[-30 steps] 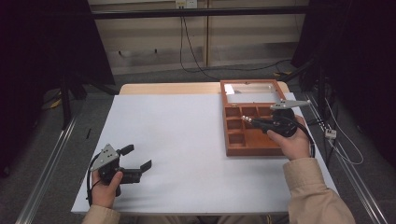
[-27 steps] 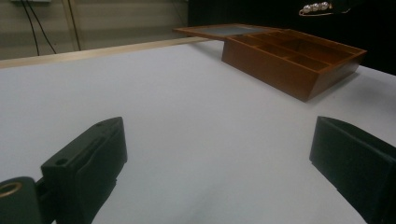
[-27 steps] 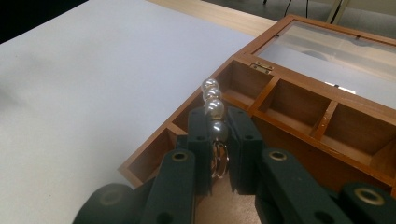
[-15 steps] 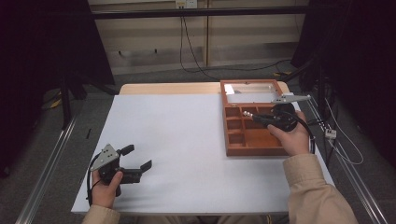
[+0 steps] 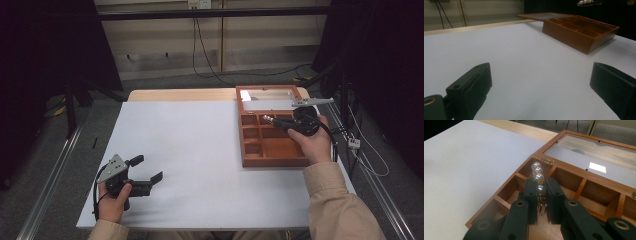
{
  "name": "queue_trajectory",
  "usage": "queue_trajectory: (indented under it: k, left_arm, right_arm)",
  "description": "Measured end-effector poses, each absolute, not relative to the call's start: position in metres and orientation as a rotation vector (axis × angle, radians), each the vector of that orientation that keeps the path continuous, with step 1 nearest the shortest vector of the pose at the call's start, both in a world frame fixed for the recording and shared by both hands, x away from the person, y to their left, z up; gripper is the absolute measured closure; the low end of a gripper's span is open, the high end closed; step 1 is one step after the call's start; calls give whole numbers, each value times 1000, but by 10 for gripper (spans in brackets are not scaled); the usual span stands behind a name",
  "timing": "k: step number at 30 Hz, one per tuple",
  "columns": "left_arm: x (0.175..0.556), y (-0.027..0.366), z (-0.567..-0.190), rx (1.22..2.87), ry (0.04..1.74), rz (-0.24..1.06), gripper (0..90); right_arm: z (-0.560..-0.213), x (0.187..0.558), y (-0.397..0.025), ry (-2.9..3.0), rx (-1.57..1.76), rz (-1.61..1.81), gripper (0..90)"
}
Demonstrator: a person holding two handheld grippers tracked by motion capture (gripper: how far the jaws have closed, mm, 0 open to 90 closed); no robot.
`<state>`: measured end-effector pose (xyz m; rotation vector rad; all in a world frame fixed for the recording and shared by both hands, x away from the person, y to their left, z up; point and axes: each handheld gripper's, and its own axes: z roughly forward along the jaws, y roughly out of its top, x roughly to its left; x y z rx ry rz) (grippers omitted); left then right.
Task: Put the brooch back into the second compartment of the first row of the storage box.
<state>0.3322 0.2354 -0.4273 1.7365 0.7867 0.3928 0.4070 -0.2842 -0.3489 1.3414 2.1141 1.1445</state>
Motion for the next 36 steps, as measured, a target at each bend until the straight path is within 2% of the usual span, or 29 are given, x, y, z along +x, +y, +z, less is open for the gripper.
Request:
queue_trajectory:
  k: [36]
  left_arm:
    - [333,235,-428,1740,788,386,40]
  right_arm:
    - [-365,437,-291,2081,1403,1068,816]
